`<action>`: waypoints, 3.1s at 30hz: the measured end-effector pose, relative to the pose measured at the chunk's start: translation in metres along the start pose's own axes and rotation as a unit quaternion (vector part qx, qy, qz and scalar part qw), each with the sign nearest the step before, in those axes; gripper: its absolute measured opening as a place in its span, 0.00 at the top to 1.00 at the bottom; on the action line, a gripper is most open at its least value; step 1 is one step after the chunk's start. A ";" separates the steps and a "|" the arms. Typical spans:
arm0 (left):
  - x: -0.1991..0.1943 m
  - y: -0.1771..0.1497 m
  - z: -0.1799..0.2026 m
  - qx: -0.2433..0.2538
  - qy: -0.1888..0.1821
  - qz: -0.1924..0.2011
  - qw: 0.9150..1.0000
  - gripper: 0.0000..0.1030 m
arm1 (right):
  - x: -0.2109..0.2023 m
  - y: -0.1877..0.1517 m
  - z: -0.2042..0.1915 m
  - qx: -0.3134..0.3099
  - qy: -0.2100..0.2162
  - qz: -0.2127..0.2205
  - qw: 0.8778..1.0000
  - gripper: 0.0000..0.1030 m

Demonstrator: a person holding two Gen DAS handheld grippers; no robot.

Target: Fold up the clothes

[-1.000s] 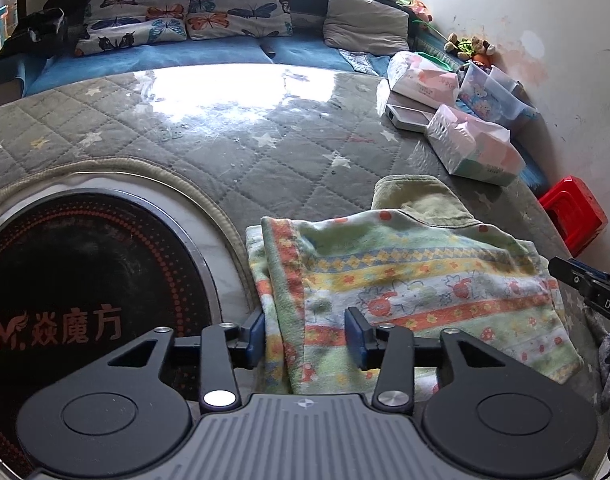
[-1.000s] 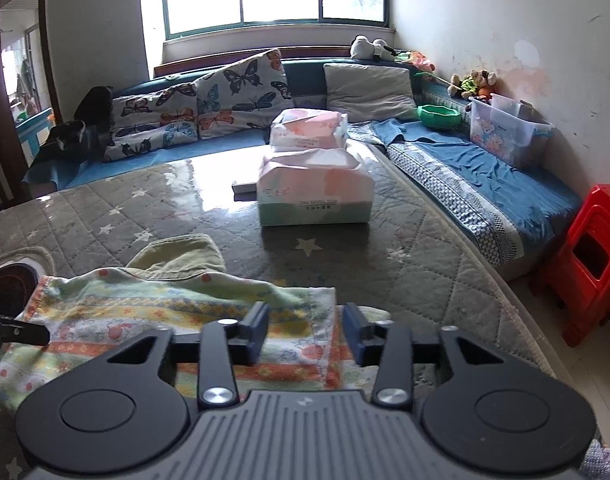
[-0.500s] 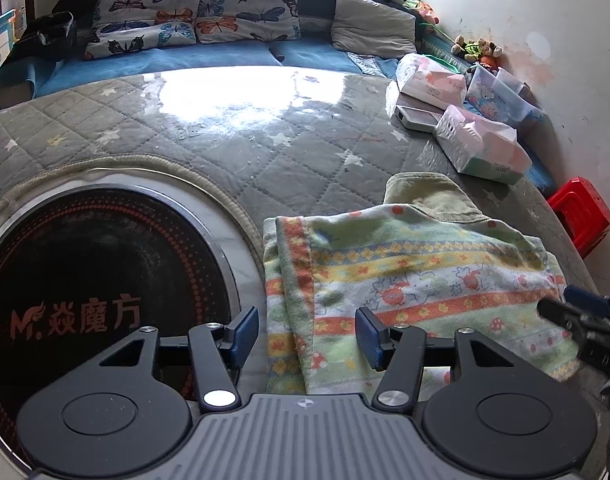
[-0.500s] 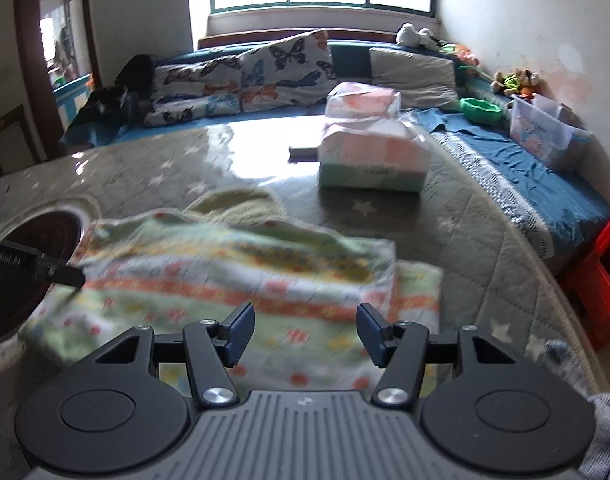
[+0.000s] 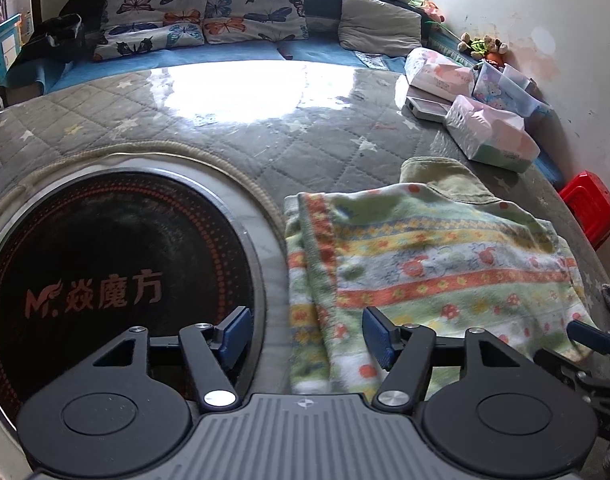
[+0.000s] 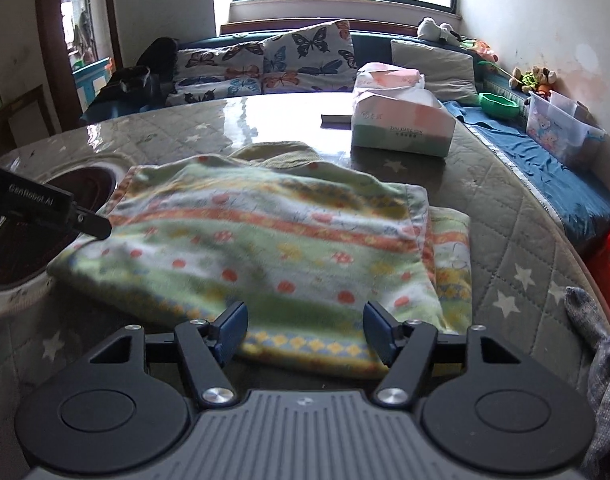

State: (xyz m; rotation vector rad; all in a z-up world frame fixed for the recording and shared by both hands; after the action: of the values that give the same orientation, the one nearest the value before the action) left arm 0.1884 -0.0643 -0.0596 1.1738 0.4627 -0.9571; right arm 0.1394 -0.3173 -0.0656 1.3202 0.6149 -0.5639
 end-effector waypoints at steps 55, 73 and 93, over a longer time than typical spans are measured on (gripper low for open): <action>0.010 0.002 0.058 0.058 0.023 0.005 0.998 0.26 | -0.008 0.025 -0.047 -0.046 -0.051 0.030 0.997 0.17; 0.028 0.012 0.080 0.061 0.013 0.007 0.998 0.25 | -0.004 0.049 -0.017 -0.049 -0.121 0.061 0.990 0.12; 0.046 0.011 0.077 0.068 0.010 -0.002 0.998 0.22 | 0.015 0.048 -0.016 -0.058 -0.121 0.047 0.990 0.12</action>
State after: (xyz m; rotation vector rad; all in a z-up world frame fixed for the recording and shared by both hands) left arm 0.2096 -0.1514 -0.0603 1.3056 0.4210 -0.9942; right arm 0.1819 -0.2945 -0.0441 1.1435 0.3778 -0.5927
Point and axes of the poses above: each gripper's, at about its wrist camera, not at the fingertips, and x roughly the way its jaws point, z to its right, y to its top, the point moved 5 cm from there along x, roughly the way its jaws point, and after that the axes turned 13 degrees about -y, right-handed, at the moved point
